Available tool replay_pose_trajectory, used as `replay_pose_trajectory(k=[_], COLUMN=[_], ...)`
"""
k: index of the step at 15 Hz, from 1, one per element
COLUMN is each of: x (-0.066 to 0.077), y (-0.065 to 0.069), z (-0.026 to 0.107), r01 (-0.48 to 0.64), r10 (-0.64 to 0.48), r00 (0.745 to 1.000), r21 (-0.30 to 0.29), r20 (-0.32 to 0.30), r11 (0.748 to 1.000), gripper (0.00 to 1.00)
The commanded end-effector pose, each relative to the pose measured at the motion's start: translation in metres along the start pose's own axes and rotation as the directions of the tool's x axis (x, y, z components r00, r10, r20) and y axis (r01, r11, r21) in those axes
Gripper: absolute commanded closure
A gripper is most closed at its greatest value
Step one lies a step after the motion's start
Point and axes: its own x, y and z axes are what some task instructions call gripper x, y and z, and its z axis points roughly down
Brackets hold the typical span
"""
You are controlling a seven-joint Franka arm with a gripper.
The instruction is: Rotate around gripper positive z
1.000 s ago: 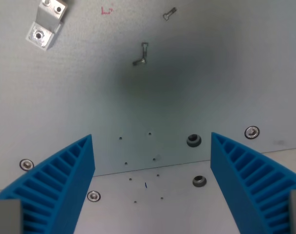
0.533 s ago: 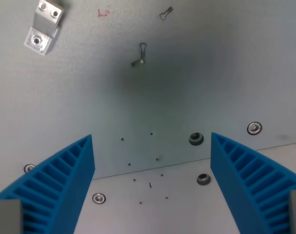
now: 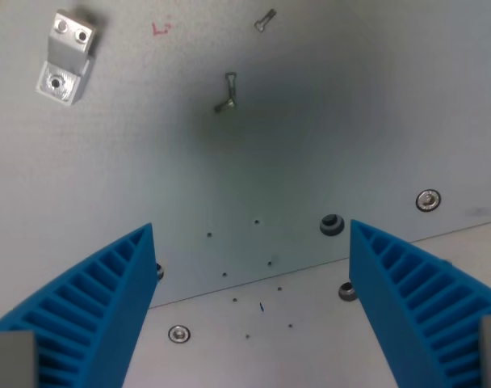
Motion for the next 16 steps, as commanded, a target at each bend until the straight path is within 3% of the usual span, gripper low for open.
replay_pose_trajectory(k=[1,16], x=[0.0005,0.0005], y=[0.0,0.0], z=[-0.0033,-0.0033], r01=[-0.156,-0.349], r10=[0.156,0.349], r00=[0.988,0.937], r21=[0.003,0.004], r20=[-0.008,-0.007], r11=[0.988,0.937], gripper=[0.0,0.0])
